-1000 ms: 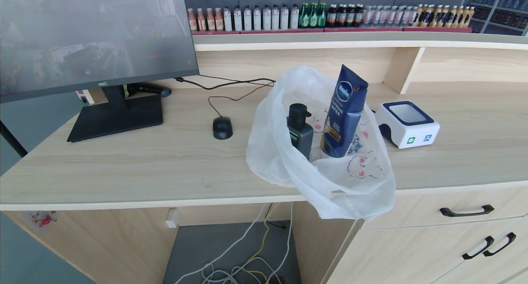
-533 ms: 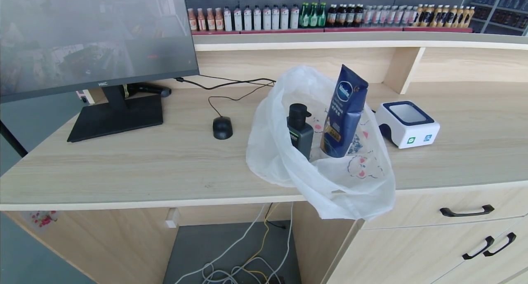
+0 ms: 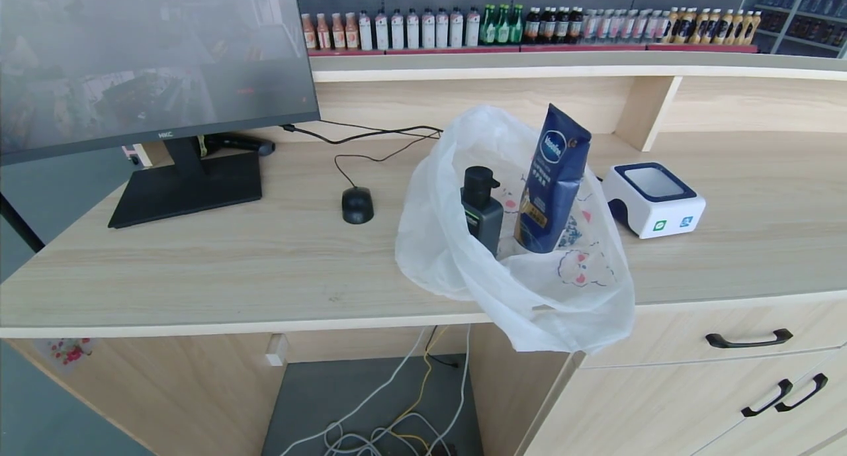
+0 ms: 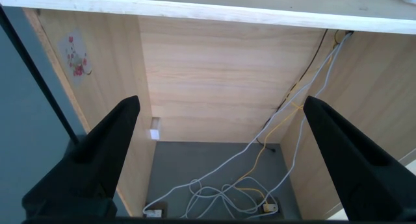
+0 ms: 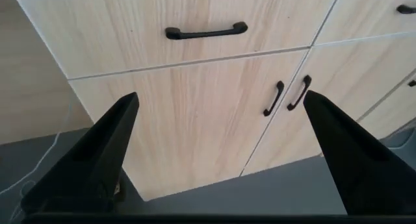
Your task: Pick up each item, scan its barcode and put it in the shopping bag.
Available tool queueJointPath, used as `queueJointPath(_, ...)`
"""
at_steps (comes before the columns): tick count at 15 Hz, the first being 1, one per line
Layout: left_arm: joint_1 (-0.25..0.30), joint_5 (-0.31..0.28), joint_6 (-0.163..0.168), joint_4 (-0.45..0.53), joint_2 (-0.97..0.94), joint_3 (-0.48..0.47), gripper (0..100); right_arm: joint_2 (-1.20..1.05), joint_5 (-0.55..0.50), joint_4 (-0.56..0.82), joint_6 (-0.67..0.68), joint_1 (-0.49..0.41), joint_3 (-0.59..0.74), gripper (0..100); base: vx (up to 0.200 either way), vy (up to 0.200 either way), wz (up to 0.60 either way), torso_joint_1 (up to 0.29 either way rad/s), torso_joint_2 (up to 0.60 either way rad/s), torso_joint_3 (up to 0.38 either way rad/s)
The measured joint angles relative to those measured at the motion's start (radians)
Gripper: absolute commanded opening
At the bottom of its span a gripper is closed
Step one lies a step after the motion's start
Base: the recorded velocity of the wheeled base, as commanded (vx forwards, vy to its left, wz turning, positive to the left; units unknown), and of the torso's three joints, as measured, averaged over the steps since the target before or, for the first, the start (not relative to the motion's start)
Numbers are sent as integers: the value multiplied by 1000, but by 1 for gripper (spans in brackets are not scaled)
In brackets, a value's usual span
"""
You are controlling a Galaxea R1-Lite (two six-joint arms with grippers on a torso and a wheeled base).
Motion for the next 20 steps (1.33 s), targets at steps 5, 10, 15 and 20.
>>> queueJointPath(5,1,0,-1,0,0,0,100,-10,284,-19,14,-120,16,100,0,0,0,0,0,0)
queueJointPath(10,0,0,0,0,0,0,100,-25,303,-10,16,12,34,100,0,0,0,0,0,0)
queueJointPath(15,0,0,0,0,0,0,100,-79,290,-10,41,71,34,100,0,0,0,0,0,0)
queueJointPath(20,1,0,-1,0,0,0,100,-114,289,-10,45,63,34,100,-120,0,0,4,0,1)
